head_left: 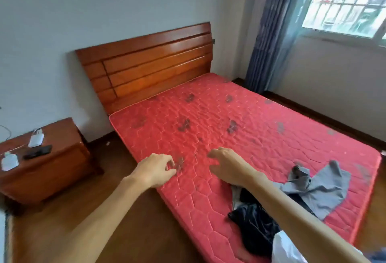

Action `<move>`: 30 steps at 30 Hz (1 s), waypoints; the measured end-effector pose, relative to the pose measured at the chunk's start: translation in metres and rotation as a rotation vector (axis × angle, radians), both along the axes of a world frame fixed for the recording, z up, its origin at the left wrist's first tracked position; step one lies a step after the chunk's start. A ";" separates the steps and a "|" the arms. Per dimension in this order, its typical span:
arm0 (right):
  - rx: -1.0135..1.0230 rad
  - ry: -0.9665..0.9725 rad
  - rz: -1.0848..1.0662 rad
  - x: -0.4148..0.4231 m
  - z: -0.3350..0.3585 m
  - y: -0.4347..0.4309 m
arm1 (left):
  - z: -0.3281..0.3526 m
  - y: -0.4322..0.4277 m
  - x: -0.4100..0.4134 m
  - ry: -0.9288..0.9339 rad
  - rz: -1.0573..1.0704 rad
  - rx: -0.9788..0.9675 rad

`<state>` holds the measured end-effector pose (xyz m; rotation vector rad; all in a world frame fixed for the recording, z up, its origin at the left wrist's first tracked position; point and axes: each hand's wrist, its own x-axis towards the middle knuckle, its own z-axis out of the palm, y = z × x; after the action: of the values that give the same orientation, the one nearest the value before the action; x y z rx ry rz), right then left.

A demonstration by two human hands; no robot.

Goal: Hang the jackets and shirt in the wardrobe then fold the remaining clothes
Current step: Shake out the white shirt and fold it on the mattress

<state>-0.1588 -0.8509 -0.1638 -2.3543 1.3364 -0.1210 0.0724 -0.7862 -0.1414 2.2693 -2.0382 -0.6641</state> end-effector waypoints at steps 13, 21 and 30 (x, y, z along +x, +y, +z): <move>0.142 -0.032 -0.514 -0.203 -0.083 -0.001 | -0.071 -0.129 -0.191 0.007 -0.466 0.153; 0.377 -0.084 -0.925 -0.272 -0.151 0.010 | -0.151 -0.199 -0.285 0.092 -0.722 0.282; 0.620 -0.151 -1.282 -0.307 -0.225 0.053 | -0.246 -0.205 -0.349 0.135 -0.820 0.540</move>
<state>-0.4653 -0.7979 -0.3890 -0.7374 2.1640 -0.2032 -0.2765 -0.9912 -0.3870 1.3667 -2.9588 -1.4984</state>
